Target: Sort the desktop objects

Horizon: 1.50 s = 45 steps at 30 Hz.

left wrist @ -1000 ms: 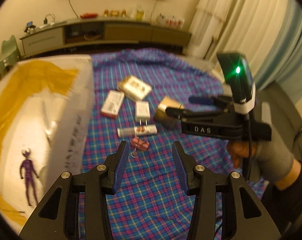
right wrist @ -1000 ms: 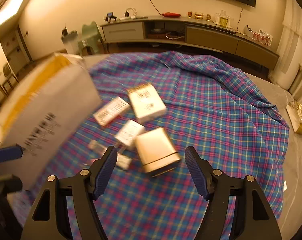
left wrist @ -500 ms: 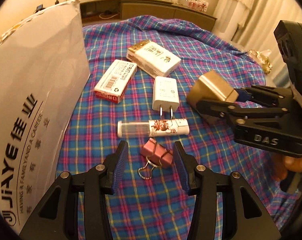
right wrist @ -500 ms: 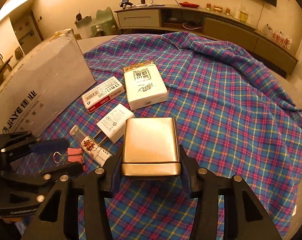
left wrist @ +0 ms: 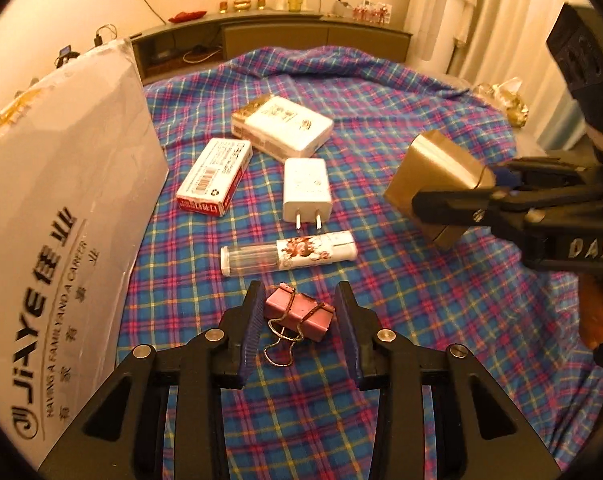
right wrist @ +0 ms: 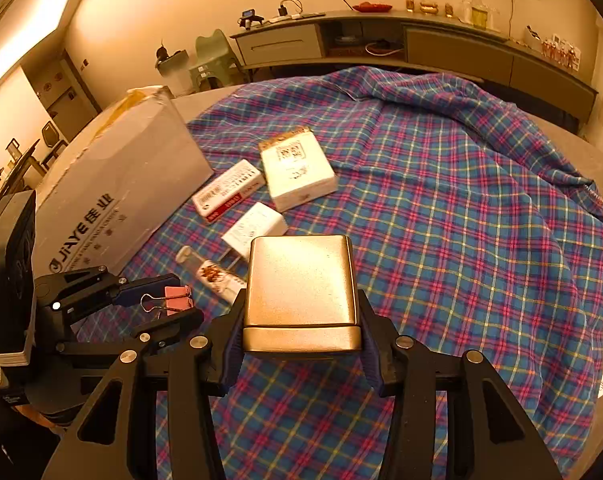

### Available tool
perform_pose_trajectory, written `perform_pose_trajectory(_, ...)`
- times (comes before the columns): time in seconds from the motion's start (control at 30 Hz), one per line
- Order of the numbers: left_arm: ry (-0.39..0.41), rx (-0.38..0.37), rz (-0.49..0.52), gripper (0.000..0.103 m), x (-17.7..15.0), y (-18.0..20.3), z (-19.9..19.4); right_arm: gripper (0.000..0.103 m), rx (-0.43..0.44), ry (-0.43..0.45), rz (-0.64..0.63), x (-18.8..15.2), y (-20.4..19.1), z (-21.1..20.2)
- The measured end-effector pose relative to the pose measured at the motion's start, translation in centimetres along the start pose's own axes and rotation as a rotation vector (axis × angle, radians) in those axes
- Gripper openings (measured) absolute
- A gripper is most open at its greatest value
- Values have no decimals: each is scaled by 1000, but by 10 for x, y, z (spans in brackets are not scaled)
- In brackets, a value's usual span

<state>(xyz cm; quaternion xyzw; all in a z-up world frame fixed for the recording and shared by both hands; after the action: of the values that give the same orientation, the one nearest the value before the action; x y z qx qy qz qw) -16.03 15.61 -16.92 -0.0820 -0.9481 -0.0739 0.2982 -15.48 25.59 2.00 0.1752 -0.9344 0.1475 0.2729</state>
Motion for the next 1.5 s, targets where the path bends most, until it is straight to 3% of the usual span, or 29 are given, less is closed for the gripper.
perform_pose_trajectory(0.2,43,-45,-3,37,5,4,-33,50,-3,17,-40,-6,-21,-11)
perform_pose_trajectory(0.43,17,-36,-47,37,0,-10,-48,50,33,29,-3,-15,-38,-22)
perform_pose_trajectory(0.97,127,-81,-74,37,8,-25,-108,50,3,87,43,-24,-76,-48)
perform_pose_trajectory(1.5,236,-105,-132,37,20,-47,-160,50,-43,140,-52,3,-130,-89)
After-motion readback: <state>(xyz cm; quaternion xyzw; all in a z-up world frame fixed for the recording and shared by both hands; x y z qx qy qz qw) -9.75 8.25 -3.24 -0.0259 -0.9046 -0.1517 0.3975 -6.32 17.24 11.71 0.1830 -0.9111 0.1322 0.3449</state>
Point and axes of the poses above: each gripper's, at about its wrist camera, not at the fingertips, and z roughly the way its jaws point, y to its right, x to its top, the point moved 6 cm from there along z, roughly the way its jaws point, and after that the axes turned 2 degrees about -z, right-handed, at the moved point
